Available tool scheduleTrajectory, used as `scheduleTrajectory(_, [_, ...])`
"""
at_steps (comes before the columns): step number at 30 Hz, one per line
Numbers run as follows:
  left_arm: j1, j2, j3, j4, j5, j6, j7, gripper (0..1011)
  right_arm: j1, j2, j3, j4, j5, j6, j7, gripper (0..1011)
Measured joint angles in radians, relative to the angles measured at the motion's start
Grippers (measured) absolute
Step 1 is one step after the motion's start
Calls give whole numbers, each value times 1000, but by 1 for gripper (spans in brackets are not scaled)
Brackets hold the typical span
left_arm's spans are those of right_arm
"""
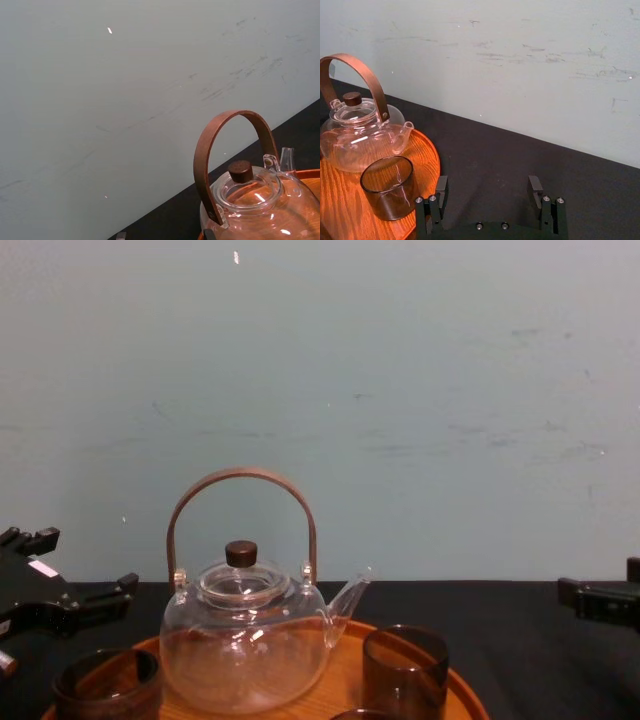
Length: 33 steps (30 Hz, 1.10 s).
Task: Pick up the glass from the table and place it on the tray.
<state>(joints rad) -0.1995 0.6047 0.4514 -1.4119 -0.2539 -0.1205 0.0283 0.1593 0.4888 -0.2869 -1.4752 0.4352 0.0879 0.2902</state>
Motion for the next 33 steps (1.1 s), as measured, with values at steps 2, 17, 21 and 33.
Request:
scheduleTrajectory(2, [0, 0, 0, 0, 0, 0, 0, 1001, 0, 0, 0, 0, 0, 0, 0, 1002])
scheduleTrajectory(17, [0, 0, 0, 0, 0, 0, 0, 1001, 2, 4, -3, -2, 2, 0, 3, 1002])
scheduleTrajectory(21, [0, 0, 0, 0, 0, 0, 0, 1001, 2, 4, -3, -2, 2, 0, 4, 1002])
scheduleTrajectory(33, [0, 0, 0, 0, 0, 0, 0, 1001, 3, 6, -4, -2, 3, 1, 5, 1002])
